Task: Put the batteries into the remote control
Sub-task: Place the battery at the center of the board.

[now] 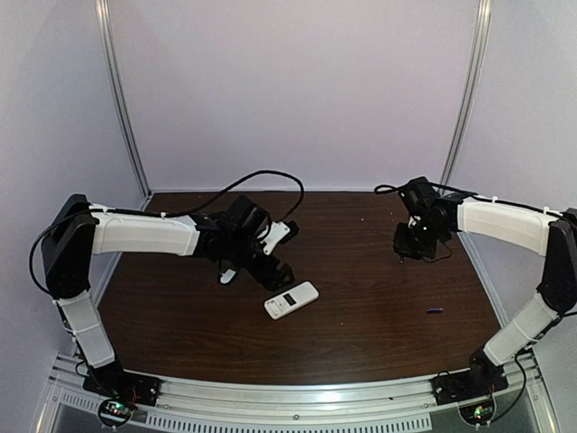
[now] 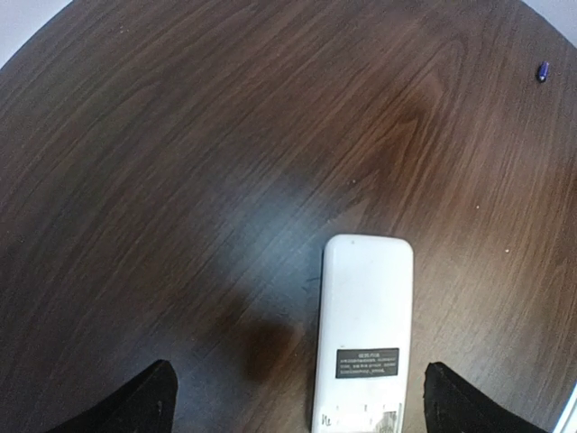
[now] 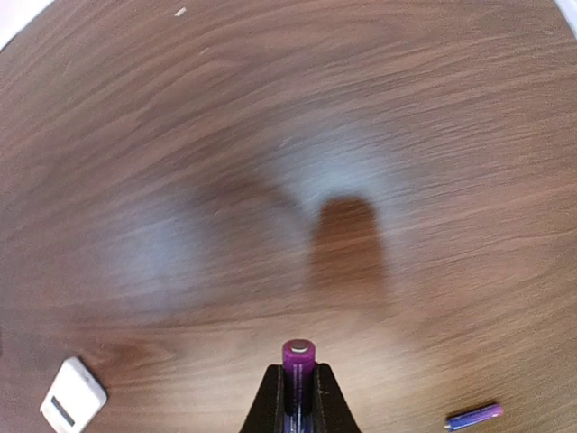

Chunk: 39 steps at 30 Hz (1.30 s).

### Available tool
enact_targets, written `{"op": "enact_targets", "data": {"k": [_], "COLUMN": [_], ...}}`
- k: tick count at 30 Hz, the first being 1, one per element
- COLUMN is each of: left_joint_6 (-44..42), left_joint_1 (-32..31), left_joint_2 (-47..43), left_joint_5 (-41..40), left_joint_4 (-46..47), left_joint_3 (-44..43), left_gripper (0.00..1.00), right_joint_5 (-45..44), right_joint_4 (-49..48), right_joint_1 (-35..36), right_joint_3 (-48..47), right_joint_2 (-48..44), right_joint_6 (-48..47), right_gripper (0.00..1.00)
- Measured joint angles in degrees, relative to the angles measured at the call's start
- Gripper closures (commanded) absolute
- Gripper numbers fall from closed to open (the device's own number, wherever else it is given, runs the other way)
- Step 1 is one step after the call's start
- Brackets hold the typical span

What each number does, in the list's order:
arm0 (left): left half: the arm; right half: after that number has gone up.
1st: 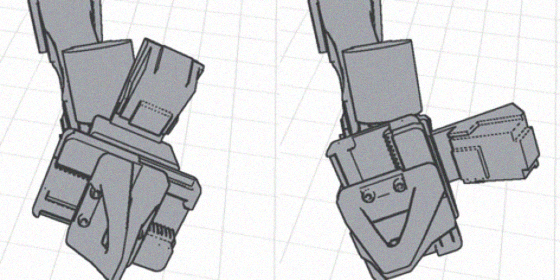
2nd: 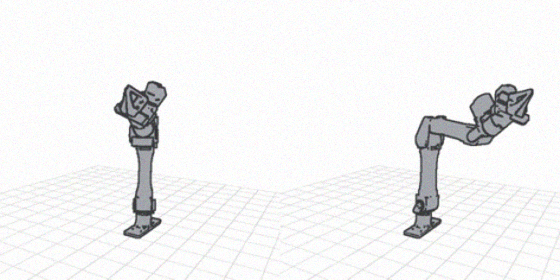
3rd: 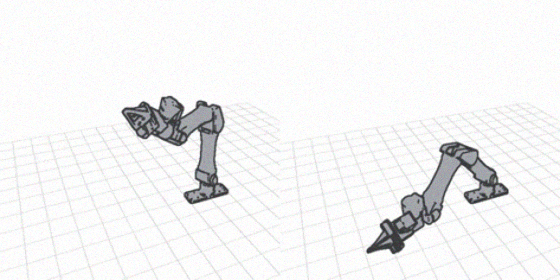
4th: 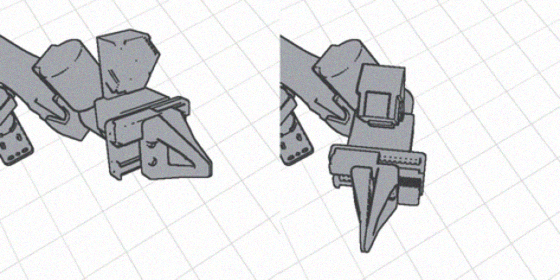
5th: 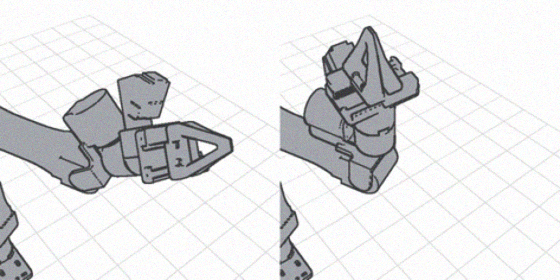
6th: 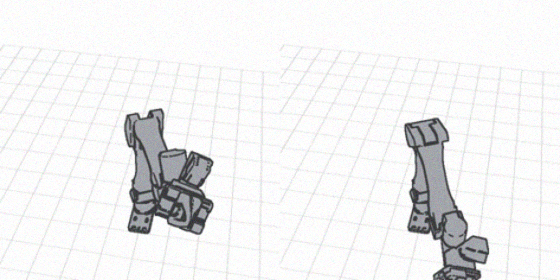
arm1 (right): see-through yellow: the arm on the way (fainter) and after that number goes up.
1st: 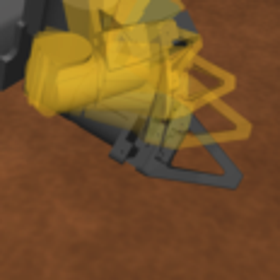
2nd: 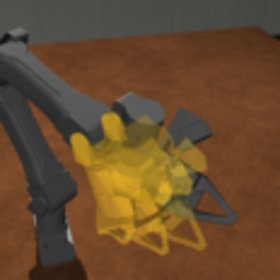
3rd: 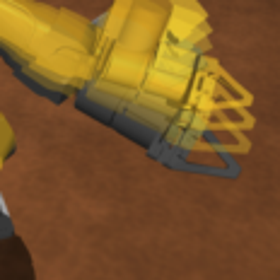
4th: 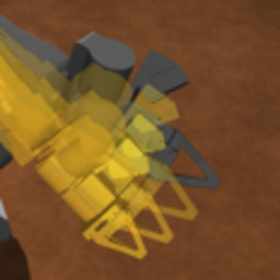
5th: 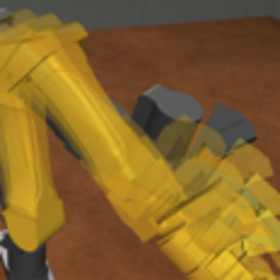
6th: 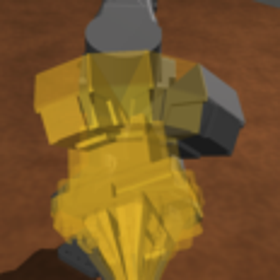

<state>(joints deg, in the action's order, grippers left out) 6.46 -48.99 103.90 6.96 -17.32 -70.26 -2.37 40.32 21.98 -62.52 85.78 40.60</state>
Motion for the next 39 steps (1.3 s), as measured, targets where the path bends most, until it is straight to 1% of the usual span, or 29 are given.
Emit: {"op": "enact_targets", "data": {"k": [6,10,16,20,24,26,28,32,36,39], "left_joint_6": [3.23,6.19,10.4,13.0,14.56,15.17,15.52,15.91,16.04,16.04], "left_joint_1": [2.6,5.7,8.7,10.64,12.46,12.63,12.63,12.63,12.63,12.63], "left_joint_2": [-2.43,-4.07,-6.36,-8.61,-10.08,-10.4,-10.49,-10.6,-10.69,-10.69], "left_joint_5": [2.05,2.6,2.75,2.62,1.97,1.73,1.68,1.57,1.51,1.33], "left_joint_4": [1.86,2.34,3.87,4.02,4.28,4.48,4.66,4.96,5.33,5.33], "left_joint_3": [4.72,7.98,11.78,14.47,14.82,14.82,14.82,14.86,14.88,14.93], "left_gripper": [0.03,0.03,0.03,0.02,0.03,0.02,0.03,0.03,0.03,0.03], "right_joint_5": [6.19,11.58,16.37,16.98,17.44,17.79,17.97,17.97,17.59,16.92], "right_joint_4": [-4.31,-7.26,-9.16,-9.09,-9.2,-9.2,-9.25,-9.6,-10.21,-10.1], "right_joint_1": [13.51,20.0,24.92,27.69,31.45,32.83,33.7,34.69,34.84,34.86], "right_joint_3": [-1.09,-1.88,-4.35,-6.67,-7.54,-7.54,-7.54,-7.54,-7.54,-7.54], "right_joint_2": [4.31,7.02,11.39,14.73,17.92,19.23,20.22,21.27,21.94,23.06], "right_joint_6": [-2.14,-4.57,-8.76,-12.0,-14.1,-14.56,-14.75,-14.73,-14.47,-14.23], "right_gripper": [1.0,1.0,1.0,1.0,0.99,0.96,0.88,0.77,0.76,0.72]}}
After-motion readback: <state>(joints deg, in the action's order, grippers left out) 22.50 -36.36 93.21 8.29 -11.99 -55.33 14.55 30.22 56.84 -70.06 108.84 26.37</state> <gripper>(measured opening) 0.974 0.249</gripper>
